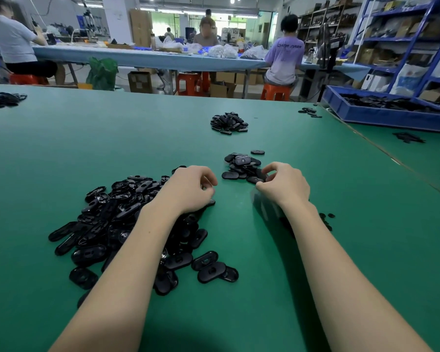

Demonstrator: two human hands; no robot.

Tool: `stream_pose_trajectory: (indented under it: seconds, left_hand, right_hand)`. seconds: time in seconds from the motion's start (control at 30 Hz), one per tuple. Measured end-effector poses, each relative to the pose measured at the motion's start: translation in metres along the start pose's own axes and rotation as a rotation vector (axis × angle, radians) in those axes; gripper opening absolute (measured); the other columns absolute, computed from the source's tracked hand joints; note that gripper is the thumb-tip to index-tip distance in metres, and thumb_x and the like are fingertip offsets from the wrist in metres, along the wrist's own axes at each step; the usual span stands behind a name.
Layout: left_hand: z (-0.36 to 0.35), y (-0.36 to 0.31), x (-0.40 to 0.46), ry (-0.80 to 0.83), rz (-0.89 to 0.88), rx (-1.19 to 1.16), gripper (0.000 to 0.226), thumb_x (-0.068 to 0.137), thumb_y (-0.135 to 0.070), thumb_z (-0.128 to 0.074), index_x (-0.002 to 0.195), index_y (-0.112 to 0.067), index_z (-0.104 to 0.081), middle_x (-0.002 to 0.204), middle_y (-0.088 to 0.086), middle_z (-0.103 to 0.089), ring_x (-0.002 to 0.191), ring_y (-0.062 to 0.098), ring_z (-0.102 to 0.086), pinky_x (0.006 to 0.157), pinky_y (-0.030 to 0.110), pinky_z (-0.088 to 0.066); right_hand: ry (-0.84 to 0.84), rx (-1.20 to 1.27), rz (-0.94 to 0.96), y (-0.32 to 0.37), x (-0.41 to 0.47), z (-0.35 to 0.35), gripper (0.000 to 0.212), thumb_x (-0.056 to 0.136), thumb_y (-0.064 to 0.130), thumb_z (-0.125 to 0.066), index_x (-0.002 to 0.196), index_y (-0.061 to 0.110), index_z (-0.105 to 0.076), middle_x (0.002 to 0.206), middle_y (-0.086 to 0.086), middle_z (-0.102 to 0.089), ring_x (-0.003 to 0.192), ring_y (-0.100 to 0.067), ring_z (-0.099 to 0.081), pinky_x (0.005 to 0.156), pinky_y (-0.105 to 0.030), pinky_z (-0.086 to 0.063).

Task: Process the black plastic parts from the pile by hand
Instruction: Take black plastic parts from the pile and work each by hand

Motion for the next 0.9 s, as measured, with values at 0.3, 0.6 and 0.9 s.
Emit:
stream_pose_trajectory:
  seconds: [0.3, 0.6, 0.9]
  left_hand:
    - [-0.006, -0.01, -0.006, 0.103, 0.033, 0.281, 0.025, 0.086, -0.02, -0.062, 0.104, -0.037, -0.064, 0.099, -0.014, -0.069, 0.101, 0.014, -0.06, 0.101, 0.035, -0.044]
    - [-0.005, -0.029, -0.004, -0.117, -0.02, -0.342, 0.023, 0.087, -0.021, -0.069, 0.103, -0.038, -0.071, 0.092, -0.011, -0.069, 0.061, 0.004, -0.056, 0.059, 0.016, -0.048]
    - [-0.033, -0.043, -0.007, 0.027, 0.162, -0.891, 0.01, 0.088, -0.013, -0.076, 0.09, -0.011, -0.067, 0.079, 0.008, -0.064, 0.069, 0.015, -0.069, 0.061, 0.02, -0.056]
  right_hand:
    - [-0.015, 0.136, 0.067, -0.006, -0.031, 0.008, 0.008, 0.086, 0.032, -0.067, 0.093, 0.032, -0.071, 0.08, 0.02, -0.067, 0.08, -0.01, -0.061, 0.058, -0.019, -0.036]
    - [0.241, 0.458, 0.106, 0.002, -0.034, 0.028, 0.008, 0.09, 0.032, -0.07, 0.088, 0.031, -0.078, 0.085, 0.009, -0.076, 0.066, -0.002, -0.058, 0.062, -0.02, -0.043]
    - [0.382, -0.136, 0.031, -0.033, -0.028, 0.057, 0.006, 0.076, 0.036, -0.082, 0.072, 0.034, -0.078, 0.089, 0.01, -0.075, 0.089, -0.011, -0.068, 0.083, -0.03, -0.057]
Point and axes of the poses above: each hand's wrist, its own x-axis towards the middle knuckle, its own z-axis out of the back of the hand, y = z × x, the point moved 2 cm from there along x, towards the middle knuckle
